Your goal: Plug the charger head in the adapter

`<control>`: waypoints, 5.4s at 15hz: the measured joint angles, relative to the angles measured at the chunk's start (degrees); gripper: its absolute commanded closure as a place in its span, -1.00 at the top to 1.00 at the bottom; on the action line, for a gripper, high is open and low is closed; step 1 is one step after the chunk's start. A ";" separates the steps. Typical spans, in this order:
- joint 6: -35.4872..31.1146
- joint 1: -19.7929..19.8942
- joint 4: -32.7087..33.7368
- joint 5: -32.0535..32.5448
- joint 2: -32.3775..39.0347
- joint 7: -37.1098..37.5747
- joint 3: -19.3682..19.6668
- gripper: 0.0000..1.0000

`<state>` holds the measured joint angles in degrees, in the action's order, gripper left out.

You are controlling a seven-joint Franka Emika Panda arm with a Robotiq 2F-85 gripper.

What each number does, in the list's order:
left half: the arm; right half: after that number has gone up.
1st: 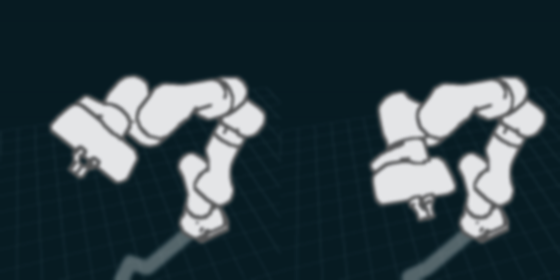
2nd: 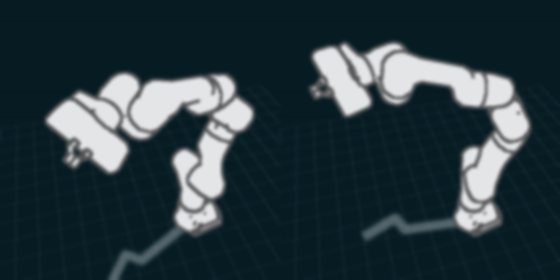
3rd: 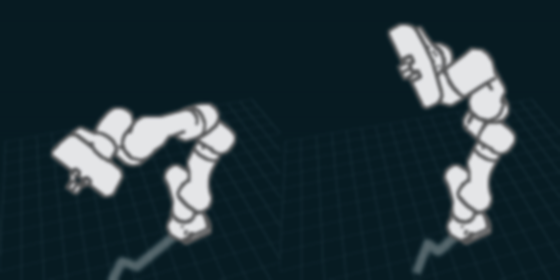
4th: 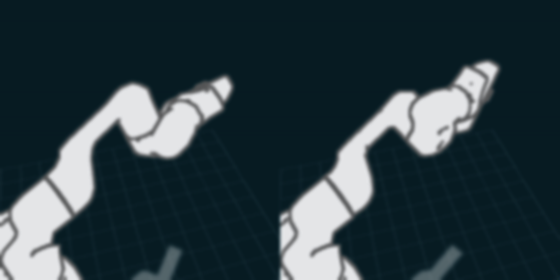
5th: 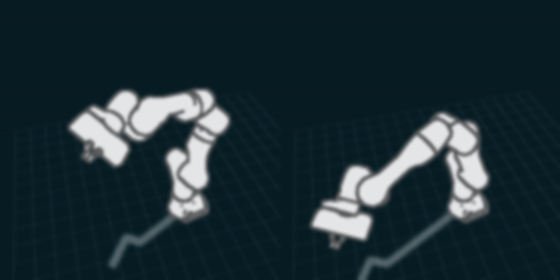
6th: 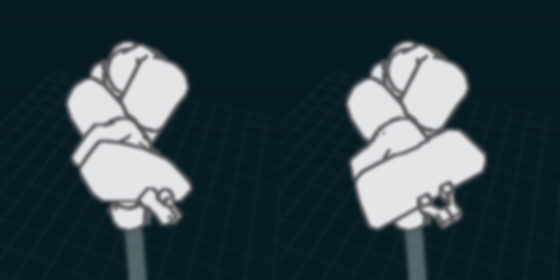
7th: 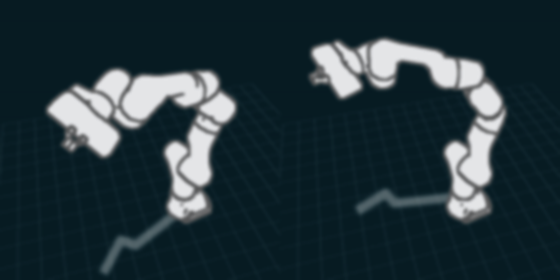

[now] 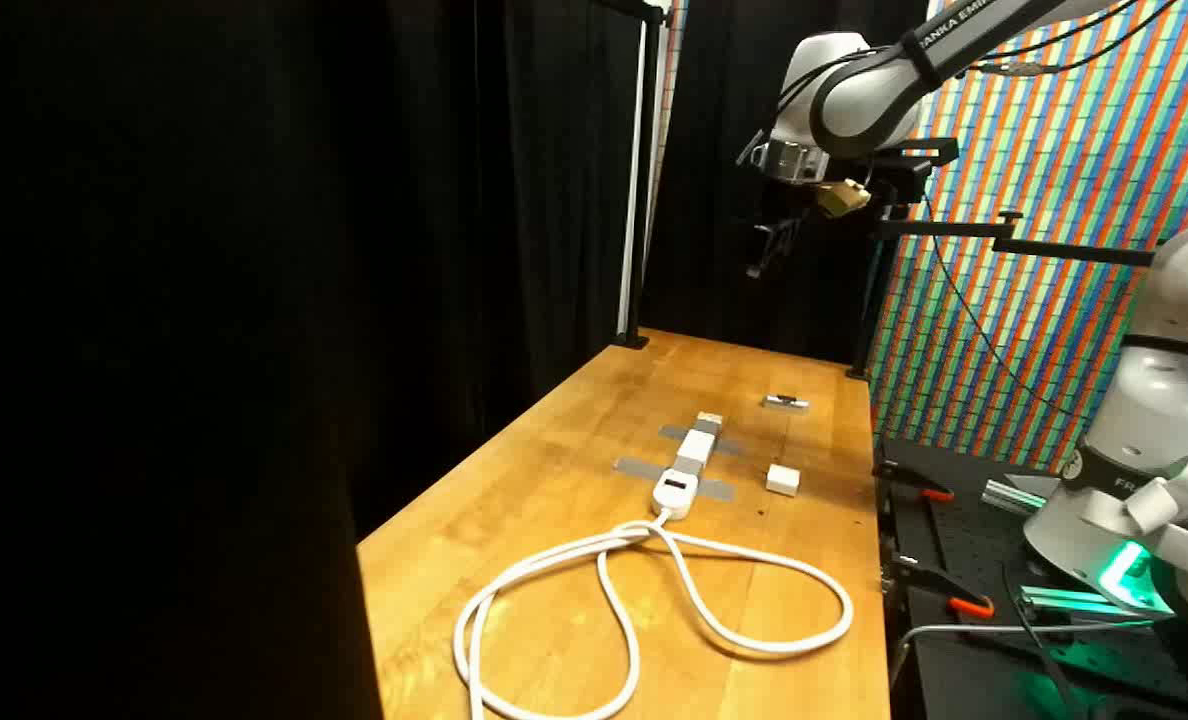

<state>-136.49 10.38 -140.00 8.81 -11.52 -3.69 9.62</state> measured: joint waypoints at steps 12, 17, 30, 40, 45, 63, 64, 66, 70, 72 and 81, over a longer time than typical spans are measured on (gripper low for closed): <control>0.28 0.01 0.41 0.40 0.33 1.21 -0.11 1.00; 3.34 -0.79 -3.47 1.61 3.38 3.25 -1.52 1.00; -8.73 -5.34 -11.82 -7.97 15.17 -13.07 -4.70 1.00; -21.24 -6.42 -15.73 -9.35 21.85 -5.01 -6.77 1.00; -21.50 -7.50 -15.91 -9.35 23.20 -1.62 -7.18 0.32; -25.71 -8.07 -15.83 -9.36 25.23 2.76 -6.97 -0.55; -26.92 -8.07 -15.83 -9.36 25.43 3.14 -6.88 -0.55; -27.85 -8.07 -15.82 -9.36 25.59 4.17 -6.65 -0.55; -21.39 -10.49 -14.72 -4.84 25.09 11.34 -2.50 -0.55; -12.17 -11.89 -12.79 -1.88 24.16 16.72 -0.48 -0.55; 28.12 -10.50 8.53 -8.08 29.50 23.29 -1.42 -0.55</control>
<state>-108.37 -0.12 -131.48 0.73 17.97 19.60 8.20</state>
